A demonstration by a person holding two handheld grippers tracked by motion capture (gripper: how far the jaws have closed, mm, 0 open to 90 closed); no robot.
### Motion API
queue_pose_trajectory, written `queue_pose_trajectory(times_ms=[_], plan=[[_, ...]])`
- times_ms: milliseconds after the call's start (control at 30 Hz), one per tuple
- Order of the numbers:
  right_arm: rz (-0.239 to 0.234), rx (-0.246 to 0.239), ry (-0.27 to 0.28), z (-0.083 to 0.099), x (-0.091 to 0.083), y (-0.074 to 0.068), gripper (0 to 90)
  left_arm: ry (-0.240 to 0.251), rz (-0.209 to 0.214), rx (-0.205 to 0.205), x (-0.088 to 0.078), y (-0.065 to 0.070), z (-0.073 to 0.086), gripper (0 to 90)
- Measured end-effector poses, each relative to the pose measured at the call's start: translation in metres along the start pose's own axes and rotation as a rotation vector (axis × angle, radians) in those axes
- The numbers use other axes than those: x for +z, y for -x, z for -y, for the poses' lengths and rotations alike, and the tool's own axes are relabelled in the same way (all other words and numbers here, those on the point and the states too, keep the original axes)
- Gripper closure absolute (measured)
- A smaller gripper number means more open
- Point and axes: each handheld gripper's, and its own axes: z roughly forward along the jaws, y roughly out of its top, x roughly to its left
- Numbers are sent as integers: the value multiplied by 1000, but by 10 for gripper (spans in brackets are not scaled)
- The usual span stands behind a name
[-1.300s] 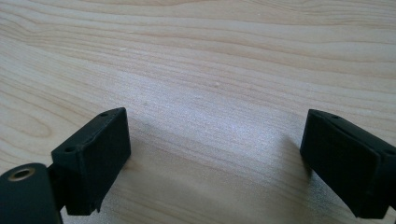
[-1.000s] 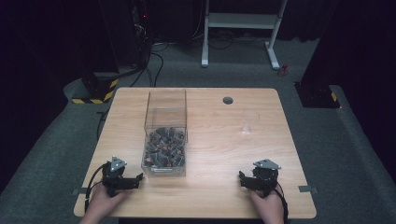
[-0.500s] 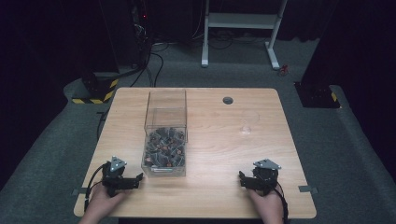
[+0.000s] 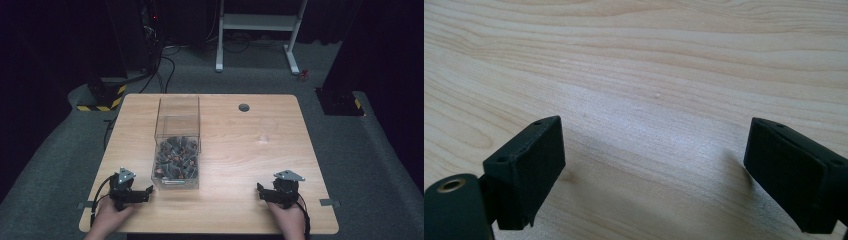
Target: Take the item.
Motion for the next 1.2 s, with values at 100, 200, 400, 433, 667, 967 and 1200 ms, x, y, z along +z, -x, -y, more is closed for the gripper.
queue_pose_trajectory(times_ms=[100,200,400,433,667,967,1200], plan=[[-1,3,8,0,-2,1,100,0,0,0,0,0,0,6],[-5,6,12,0,-3,1,111,1,1,-1,0,0,0,6],[-17,3,35,0,-6,-1,131,1,1,-1,0,0,0,6],[-20,-1,37,0,-7,-1,133,1,1,-1,0,0,0,6],[-43,-37,71,-1,-8,-7,135,0,0,0,0,0,0,6],[-78,-76,76,-2,-7,-20,134,0,0,0,0,0,0,6],[-96,-109,84,-2,-5,-30,134,0,0,0,0,0,0,6]])
